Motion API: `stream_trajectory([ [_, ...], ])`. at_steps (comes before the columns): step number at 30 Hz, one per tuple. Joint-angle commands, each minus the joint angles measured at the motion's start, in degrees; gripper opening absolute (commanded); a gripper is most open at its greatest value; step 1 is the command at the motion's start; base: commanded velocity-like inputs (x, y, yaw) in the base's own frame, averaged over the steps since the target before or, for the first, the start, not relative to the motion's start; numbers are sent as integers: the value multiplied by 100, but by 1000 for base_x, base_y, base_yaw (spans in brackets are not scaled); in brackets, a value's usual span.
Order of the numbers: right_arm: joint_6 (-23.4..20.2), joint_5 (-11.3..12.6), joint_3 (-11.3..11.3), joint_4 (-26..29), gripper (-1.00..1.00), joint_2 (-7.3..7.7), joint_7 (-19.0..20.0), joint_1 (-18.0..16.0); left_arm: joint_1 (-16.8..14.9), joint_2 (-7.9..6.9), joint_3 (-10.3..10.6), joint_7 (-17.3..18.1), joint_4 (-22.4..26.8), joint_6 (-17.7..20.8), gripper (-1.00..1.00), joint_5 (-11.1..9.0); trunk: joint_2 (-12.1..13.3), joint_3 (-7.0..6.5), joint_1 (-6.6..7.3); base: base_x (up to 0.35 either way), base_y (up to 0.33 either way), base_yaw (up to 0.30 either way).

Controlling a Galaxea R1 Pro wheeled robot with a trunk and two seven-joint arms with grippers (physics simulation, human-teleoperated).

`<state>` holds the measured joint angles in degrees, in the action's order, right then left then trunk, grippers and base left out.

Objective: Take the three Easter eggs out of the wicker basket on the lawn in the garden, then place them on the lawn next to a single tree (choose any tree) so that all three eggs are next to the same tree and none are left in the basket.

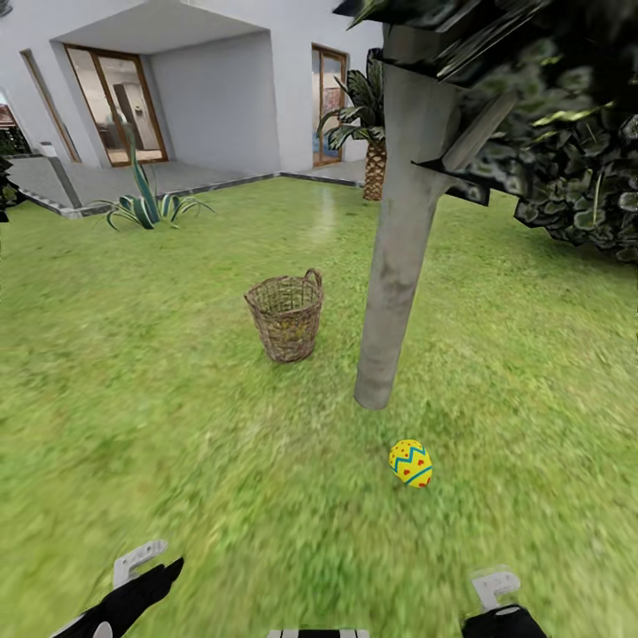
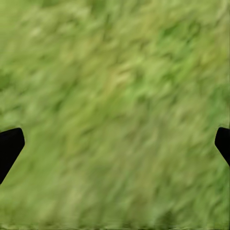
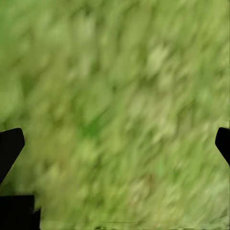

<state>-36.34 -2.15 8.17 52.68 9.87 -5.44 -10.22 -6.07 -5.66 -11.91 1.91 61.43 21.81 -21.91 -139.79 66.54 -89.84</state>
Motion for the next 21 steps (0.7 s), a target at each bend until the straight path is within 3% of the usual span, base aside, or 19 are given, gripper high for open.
stream_trajectory([
  [1, -46, -17, 22, -7, 100, 10, -18, 32, -4, 3, -13, 18, 4, 37, 100, -27, 39, -14, 27, -345, 0, 0],
  [4, -225, -86, 18, 166, 100, 19, -10, 87, -5, -1, -13, 20, 8, 42, 100, -32, 160, -68, 93, -275, 0, 0],
  [11, -283, -36, 13, 632, 100, -15, 10, 91, -4, -5, -26, 7, 11, 42, 100, -39, 441, -194, 247, -39, 0, 0],
  [18, -102, -262, 296, 742, 100, -123, -134, 91, -5, -9, -32, 5, 18, 42, 100, -41, 721, -319, 401, -1, 0, 0],
  [21, -748, -309, 357, 1252, 100, -141, -94, 47, -6, -6, -35, 3, 18, 42, 100, -41, 842, -373, 467, 0, 0, 0],
])
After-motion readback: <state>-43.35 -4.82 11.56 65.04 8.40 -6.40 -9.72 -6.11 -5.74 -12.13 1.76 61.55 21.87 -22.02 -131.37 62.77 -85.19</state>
